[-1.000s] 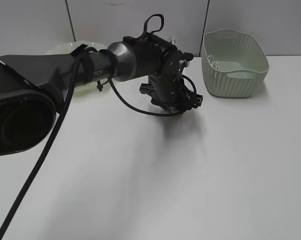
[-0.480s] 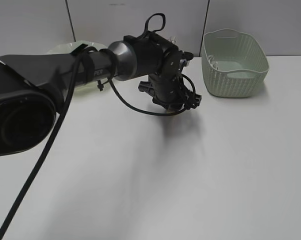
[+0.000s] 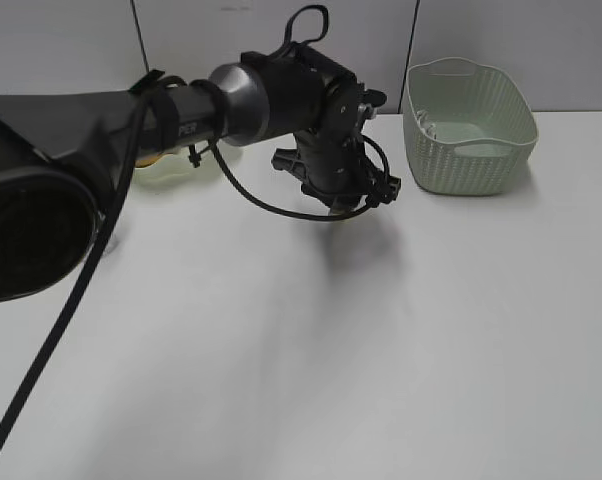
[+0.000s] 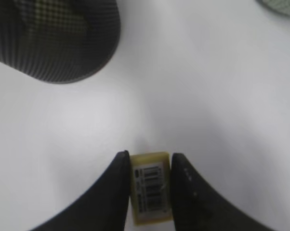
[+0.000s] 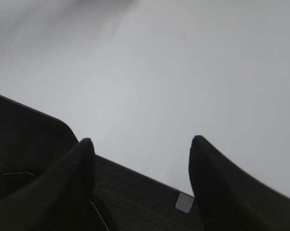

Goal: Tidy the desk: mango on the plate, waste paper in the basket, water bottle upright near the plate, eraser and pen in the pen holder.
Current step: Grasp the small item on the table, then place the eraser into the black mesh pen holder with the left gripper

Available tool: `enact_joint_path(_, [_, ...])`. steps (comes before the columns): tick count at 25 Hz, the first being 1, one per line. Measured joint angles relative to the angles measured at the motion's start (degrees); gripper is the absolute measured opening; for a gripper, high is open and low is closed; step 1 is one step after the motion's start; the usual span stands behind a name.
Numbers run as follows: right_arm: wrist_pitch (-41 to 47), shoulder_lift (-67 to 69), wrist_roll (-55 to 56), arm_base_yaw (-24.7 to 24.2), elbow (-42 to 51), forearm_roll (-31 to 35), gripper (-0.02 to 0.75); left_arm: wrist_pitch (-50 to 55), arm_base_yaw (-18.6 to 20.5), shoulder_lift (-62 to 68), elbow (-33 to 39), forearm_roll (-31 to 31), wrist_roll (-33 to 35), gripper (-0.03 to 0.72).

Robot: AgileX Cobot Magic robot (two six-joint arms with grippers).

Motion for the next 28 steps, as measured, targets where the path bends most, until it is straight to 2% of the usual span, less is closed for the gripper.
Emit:
enact_joint_path(10, [0.00, 0.00, 0.00, 0.00, 0.00, 0.00, 0.489, 3.02, 0.06, -6.63, 0.00, 2.96, 0.00, 0.204])
enact_joint_path(16, [0.00, 0.00, 0.00, 0.00, 0.00, 0.00, 0.489, 1.74, 3.06, -8.30, -2.22, 3.03, 0.00, 0.204])
enact_joint_path(22, [0.00, -0.04, 0.00, 0.00, 0.00, 0.00, 0.489, -6.85, 6.55, -8.30, -2.36, 3.13, -2.41, 0.204])
enact_joint_path(28, [0.00, -0.04, 0.00, 0.00, 0.00, 0.00, 0.489, -18.87, 7.90, -7.44, -2.46, 0.31, -3.72, 0.204])
